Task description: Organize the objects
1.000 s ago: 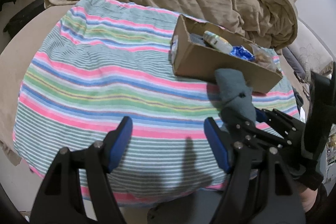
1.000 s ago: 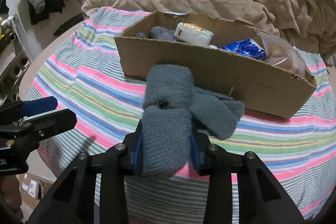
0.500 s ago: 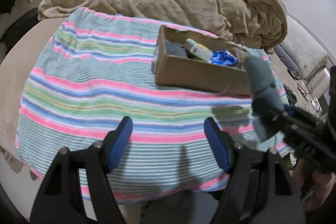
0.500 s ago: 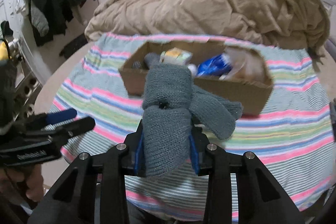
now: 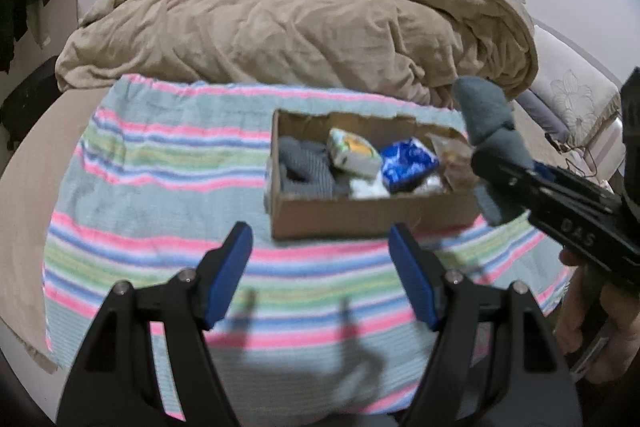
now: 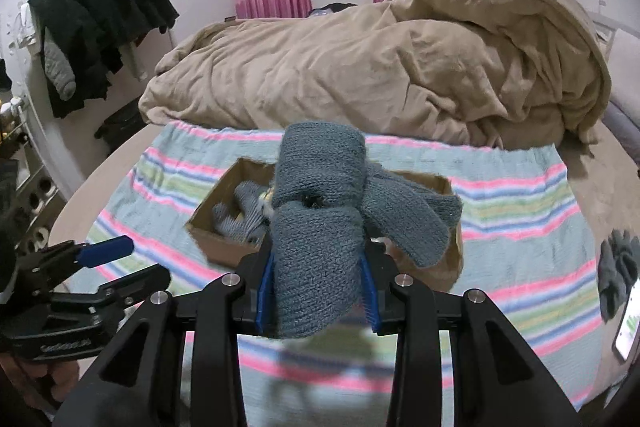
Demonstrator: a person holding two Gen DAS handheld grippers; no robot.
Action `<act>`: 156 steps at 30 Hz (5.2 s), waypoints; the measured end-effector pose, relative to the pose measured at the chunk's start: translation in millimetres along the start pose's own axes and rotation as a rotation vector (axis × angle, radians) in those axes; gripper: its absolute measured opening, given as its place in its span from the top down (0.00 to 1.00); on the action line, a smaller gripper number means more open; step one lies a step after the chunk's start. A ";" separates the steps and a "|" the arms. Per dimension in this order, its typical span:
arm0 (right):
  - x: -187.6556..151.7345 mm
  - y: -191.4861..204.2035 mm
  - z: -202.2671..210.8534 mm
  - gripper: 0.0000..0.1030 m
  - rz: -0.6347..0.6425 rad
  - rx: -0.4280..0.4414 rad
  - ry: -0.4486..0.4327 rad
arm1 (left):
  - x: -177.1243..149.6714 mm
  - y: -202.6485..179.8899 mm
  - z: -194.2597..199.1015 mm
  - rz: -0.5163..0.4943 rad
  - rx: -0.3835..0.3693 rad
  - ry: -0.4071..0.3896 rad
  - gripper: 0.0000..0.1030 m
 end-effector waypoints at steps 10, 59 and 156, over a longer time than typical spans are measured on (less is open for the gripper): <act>-4.6 -9.4 -56.5 0.62 -0.031 -0.012 0.057 | 15.1 12.8 -37.0 0.016 0.016 0.009 0.30; -43.5 6.0 51.9 0.34 -0.024 -0.059 0.071 | -24.1 -11.5 57.8 -0.032 0.059 -0.007 0.29; -62.7 -1.0 85.8 0.19 -0.051 -0.068 0.068 | -39.0 -19.7 77.2 -0.042 0.084 0.003 0.07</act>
Point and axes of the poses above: each gripper's, at about its wrist camera, not at the fingertips, and z roughly against the way its jaws point, y to its left, x to its top, the point moved 10 cm from there along -z, roughly the way its jaws point, and after that the axes turned 14 degrees about -y, right-handed, at the moved point
